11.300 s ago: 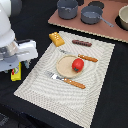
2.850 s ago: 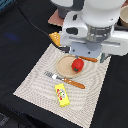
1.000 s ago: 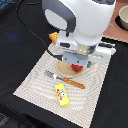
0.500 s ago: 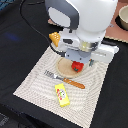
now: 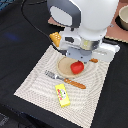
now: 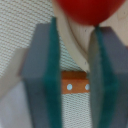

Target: Interact with the objects in diverse but meaningful ways.

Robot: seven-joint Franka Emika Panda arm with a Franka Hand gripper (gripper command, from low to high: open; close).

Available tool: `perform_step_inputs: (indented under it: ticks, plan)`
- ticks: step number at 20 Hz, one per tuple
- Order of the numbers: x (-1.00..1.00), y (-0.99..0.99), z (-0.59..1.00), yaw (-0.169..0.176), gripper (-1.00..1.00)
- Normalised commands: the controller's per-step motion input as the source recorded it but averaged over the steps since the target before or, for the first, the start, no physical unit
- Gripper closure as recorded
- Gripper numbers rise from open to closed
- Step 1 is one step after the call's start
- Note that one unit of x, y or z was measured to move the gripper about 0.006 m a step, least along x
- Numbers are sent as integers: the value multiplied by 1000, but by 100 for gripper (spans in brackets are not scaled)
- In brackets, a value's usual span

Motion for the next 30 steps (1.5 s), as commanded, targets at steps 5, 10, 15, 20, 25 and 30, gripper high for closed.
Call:
perform_step_inputs:
  ticks: [5, 10, 15, 20, 25, 30]
  plan:
    - [-50, 5, -7, -50, 100]
    - [-34, 89, 52, -35, -100]
    - [-10, 225, 463, -26, -100]
    - [-62, 257, 729, -34, -100]
    - [-239, 67, 496, 10, -100]
    - [-341, 0, 102, 266, -100]
